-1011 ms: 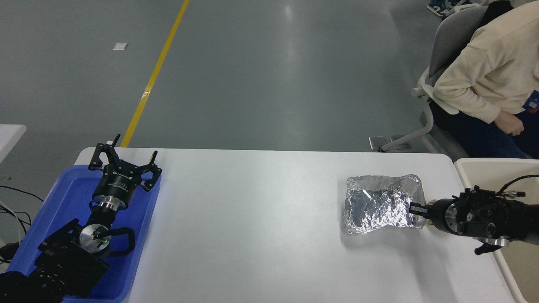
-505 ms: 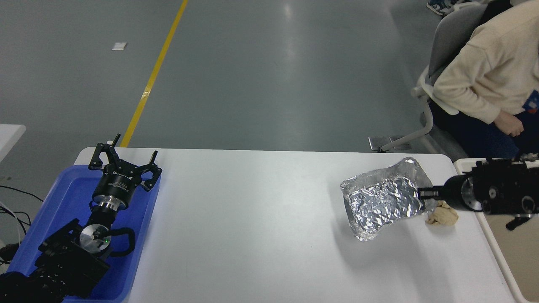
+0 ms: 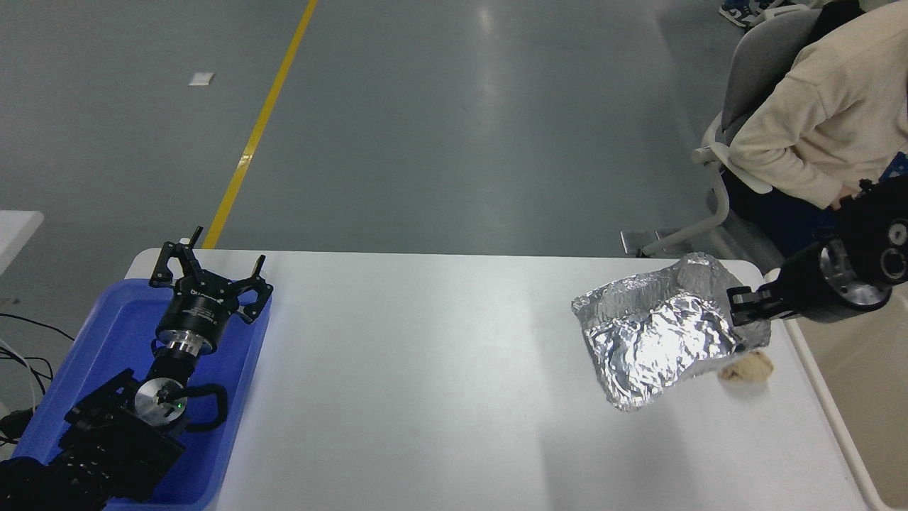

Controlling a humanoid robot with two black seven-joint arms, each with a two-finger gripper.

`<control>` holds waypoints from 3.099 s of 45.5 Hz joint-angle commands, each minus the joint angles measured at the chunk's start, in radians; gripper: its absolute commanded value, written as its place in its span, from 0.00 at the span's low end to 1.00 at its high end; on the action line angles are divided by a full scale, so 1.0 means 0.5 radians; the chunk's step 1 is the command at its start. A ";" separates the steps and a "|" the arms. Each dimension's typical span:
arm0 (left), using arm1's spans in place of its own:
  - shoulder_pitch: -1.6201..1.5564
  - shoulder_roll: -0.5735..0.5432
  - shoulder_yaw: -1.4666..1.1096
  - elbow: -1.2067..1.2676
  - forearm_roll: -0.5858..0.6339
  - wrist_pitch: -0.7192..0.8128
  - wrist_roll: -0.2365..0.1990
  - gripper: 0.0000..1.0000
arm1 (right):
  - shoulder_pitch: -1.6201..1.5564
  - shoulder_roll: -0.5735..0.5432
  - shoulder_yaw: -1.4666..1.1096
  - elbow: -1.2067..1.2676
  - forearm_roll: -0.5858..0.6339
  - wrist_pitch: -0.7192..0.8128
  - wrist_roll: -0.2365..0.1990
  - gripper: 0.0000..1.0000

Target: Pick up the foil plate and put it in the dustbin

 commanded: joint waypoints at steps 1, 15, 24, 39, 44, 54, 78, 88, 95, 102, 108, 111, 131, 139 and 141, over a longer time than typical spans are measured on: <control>0.000 0.000 0.000 0.000 0.000 0.000 0.000 1.00 | 0.570 -0.106 -0.037 0.039 0.003 0.536 0.000 0.00; 0.000 0.000 0.000 0.000 0.000 0.000 0.000 1.00 | 0.871 -0.109 -0.184 0.032 0.092 0.536 0.000 0.00; 0.000 0.000 0.000 0.000 0.000 0.000 0.000 1.00 | 0.852 -0.119 -0.233 0.020 0.101 0.536 0.000 0.00; 0.000 0.000 0.000 0.000 -0.003 0.000 0.000 1.00 | 0.193 -0.425 -0.317 -0.630 0.123 0.536 -0.003 0.00; 0.000 0.000 -0.003 0.000 -0.003 0.000 0.000 1.00 | -0.101 -0.572 -0.264 -0.961 0.156 0.536 -0.003 0.00; 0.000 0.000 -0.003 0.000 -0.003 0.000 0.000 1.00 | -0.908 -0.760 0.229 -1.614 0.282 0.536 -0.003 0.00; 0.000 0.000 -0.003 0.000 -0.006 0.000 0.000 1.00 | -2.700 -0.383 1.282 -2.695 0.307 0.000 -0.015 0.00; 0.000 0.000 -0.003 0.000 -0.006 0.000 0.000 1.00 | -3.139 -0.180 1.585 -2.931 0.466 -0.500 -0.018 0.00; 0.000 0.000 -0.003 0.000 -0.006 0.000 0.000 1.00 | -3.320 -0.061 1.770 -2.986 0.546 -0.853 -0.018 0.00; 0.000 0.000 -0.003 0.000 -0.006 0.000 0.000 1.00 | -3.338 -0.011 1.785 -2.983 0.552 -1.019 -0.018 0.00; 0.000 0.000 -0.003 0.000 -0.003 0.000 0.000 1.00 | -3.357 -0.002 1.782 -2.983 0.552 -1.062 -0.018 0.20; 0.000 0.000 -0.003 0.000 -0.006 0.000 0.000 1.00 | -3.360 0.001 1.785 -2.977 0.552 -1.193 -0.015 0.70; 0.000 0.000 -0.003 0.000 -0.006 0.000 0.000 1.00 | -3.256 0.026 1.810 -2.901 0.555 -1.323 -0.018 1.00; 0.000 0.000 0.000 0.000 -0.003 0.000 0.000 1.00 | -3.118 -0.134 1.782 -2.646 0.531 -1.274 -0.021 1.00; 0.000 0.000 0.000 0.000 -0.003 0.000 0.000 1.00 | -3.047 -0.210 1.767 -2.490 0.515 -1.247 -0.024 1.00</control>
